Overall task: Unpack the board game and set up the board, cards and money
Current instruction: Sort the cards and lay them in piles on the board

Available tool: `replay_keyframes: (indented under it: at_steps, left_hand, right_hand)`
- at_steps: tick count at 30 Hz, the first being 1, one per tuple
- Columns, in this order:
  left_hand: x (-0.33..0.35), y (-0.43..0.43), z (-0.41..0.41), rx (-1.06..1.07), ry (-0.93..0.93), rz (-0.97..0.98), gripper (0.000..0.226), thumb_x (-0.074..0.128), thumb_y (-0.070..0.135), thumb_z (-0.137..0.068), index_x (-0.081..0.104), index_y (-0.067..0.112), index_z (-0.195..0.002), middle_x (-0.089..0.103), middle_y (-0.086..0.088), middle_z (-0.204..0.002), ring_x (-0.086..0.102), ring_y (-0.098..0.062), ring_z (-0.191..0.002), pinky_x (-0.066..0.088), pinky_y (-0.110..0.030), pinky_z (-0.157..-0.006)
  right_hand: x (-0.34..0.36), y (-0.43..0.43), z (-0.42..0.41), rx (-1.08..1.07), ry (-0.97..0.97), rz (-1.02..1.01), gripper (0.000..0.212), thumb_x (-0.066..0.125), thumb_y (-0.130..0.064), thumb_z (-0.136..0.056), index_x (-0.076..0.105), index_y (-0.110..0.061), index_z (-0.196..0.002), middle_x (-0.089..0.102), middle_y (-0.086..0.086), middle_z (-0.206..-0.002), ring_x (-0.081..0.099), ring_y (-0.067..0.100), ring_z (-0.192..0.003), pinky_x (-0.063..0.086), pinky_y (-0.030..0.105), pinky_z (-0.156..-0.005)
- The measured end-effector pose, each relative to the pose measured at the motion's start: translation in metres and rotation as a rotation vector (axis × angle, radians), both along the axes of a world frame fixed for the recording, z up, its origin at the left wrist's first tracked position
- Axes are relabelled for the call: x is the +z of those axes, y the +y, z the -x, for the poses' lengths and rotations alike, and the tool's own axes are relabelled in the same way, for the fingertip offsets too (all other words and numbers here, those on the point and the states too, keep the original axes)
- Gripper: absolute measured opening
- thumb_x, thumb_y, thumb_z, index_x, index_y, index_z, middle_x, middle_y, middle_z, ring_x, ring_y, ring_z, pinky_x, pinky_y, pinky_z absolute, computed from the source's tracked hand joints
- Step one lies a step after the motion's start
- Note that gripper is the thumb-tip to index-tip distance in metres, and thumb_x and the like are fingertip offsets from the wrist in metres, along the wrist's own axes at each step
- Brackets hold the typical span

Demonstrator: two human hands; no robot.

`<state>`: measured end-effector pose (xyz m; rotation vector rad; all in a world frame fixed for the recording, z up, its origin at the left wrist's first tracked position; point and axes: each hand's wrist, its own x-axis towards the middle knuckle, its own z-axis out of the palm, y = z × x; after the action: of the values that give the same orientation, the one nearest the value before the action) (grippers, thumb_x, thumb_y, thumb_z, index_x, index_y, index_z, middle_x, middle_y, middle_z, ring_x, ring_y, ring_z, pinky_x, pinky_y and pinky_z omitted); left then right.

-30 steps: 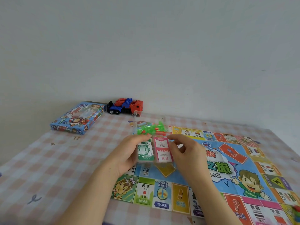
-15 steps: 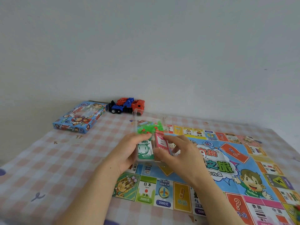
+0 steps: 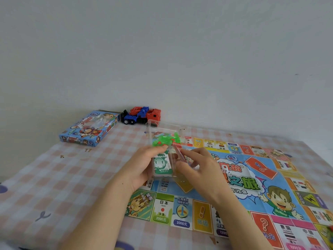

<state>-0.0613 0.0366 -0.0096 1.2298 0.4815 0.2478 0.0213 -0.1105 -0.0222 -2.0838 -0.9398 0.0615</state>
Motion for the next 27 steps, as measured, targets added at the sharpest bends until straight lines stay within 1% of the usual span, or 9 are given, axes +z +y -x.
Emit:
replay_keyframes:
  at_steps: [3, 5, 7, 13, 16, 19, 22, 25, 27]
  left_hand:
    - [0.0, 0.0, 0.0, 0.007, 0.013, 0.012, 0.027, 0.06, 0.02, -0.088, 0.065, 0.003, -0.108, 0.071, -0.016, -0.09, 0.069, -0.026, -0.076, 0.056, -0.042, -0.072]
    - [0.0, 0.0, 0.0, 0.004, 0.024, 0.014, 0.035, 0.061, 0.021, -0.087, 0.062, 0.001, -0.115, 0.069, -0.022, -0.106, 0.067, -0.032, -0.089, 0.049, -0.054, -0.089]
    - [0.002, -0.001, 0.0, 0.003, 0.016, 0.01, 0.032, 0.059, 0.021, -0.088, 0.062, 0.002, -0.114, 0.068, -0.022, -0.109, 0.066, -0.033, -0.093, 0.044, -0.056, -0.095]
    - [-0.001, 0.002, -0.003, 0.016, -0.027, 0.043, 0.027, 0.055, 0.016, -0.092, 0.057, 0.0, -0.114, 0.07, -0.022, -0.1, 0.071, -0.026, -0.08, 0.059, -0.04, -0.066]
    - [-0.002, 0.003, -0.003, 0.049, -0.02, 0.023, 0.031, 0.058, 0.018, -0.09, 0.055, 0.002, -0.116, 0.072, -0.018, -0.099, 0.072, -0.025, -0.077, 0.059, -0.035, -0.057]
    - [-0.005, 0.009, -0.003, 0.117, -0.029, 0.012, 0.021, 0.061, 0.018, -0.088, 0.057, 0.008, -0.106, 0.073, -0.016, -0.092, 0.071, -0.024, -0.075, 0.057, -0.038, -0.063]
    - [-0.005, 0.015, 0.0, 0.187, -0.04, 0.031, 0.013, 0.062, 0.014, -0.088, 0.057, 0.008, -0.099, 0.071, -0.012, -0.079, 0.07, -0.02, -0.066, 0.057, -0.035, -0.056]
    - [0.0, 0.025, 0.012, 0.246, -0.021, -0.026, 0.018, 0.063, 0.012, -0.087, 0.057, 0.005, -0.103, 0.071, -0.012, -0.078, 0.07, -0.021, -0.064, 0.056, -0.032, -0.05]
    - [0.004, 0.037, 0.022, 0.307, 0.012, -0.114, 0.031, 0.068, 0.013, -0.084, 0.056, 0.004, -0.111, 0.072, -0.013, -0.087, 0.07, -0.023, -0.072, 0.057, -0.034, -0.057]
  right_hand:
    - [0.0, 0.0, 0.001, -0.042, -0.072, -0.07, 0.046, 0.049, -0.046, -0.079, 0.065, -0.032, -0.119, 0.048, -0.013, -0.112, 0.052, 0.008, -0.101, 0.053, 0.037, -0.08]
    - [-0.002, 0.001, 0.001, -0.098, -0.13, -0.153, 0.041, 0.054, -0.043, -0.078, 0.069, -0.029, -0.114, 0.05, -0.013, -0.11, 0.052, 0.008, -0.098, 0.052, 0.034, -0.076]
    - [-0.004, 0.001, 0.0, -0.139, -0.188, -0.21, 0.033, 0.062, -0.038, -0.077, 0.072, -0.028, -0.108, 0.052, -0.012, -0.105, 0.053, 0.007, -0.092, 0.05, 0.03, -0.068]
    - [-0.006, 0.003, 0.0, -0.193, -0.378, -0.281, 0.004, 0.074, -0.022, -0.077, 0.072, -0.02, -0.08, 0.051, -0.01, -0.071, 0.045, 0.008, -0.054, 0.037, 0.024, -0.043]
    - [-0.006, 0.004, 0.0, -0.188, -0.397, -0.341, 0.011, 0.075, -0.019, -0.08, 0.069, -0.018, -0.071, 0.047, -0.011, -0.063, 0.038, 0.009, -0.048, 0.032, 0.023, -0.043]
    - [-0.004, 0.003, 0.001, -0.167, -0.377, -0.45, 0.003, 0.075, -0.02, -0.082, 0.072, -0.019, -0.08, 0.049, -0.012, -0.066, 0.041, 0.01, -0.05, 0.031, 0.014, -0.046]
    - [-0.004, 0.003, 0.002, -0.187, -0.408, -0.499, 0.007, 0.075, -0.014, -0.081, 0.074, -0.014, -0.087, 0.052, -0.011, -0.07, 0.045, 0.009, -0.055, 0.032, 0.01, -0.048]
    - [-0.006, 0.005, 0.0, -0.189, -0.401, -0.486, 0.009, 0.073, -0.011, -0.082, 0.075, -0.012, -0.091, 0.056, -0.009, -0.075, 0.048, 0.009, -0.058, 0.034, 0.009, -0.048]
    - [-0.01, 0.006, -0.002, -0.167, -0.383, -0.465, 0.011, 0.072, -0.01, -0.083, 0.075, -0.014, -0.093, 0.058, -0.008, -0.078, 0.049, 0.011, -0.058, 0.035, 0.012, -0.047]
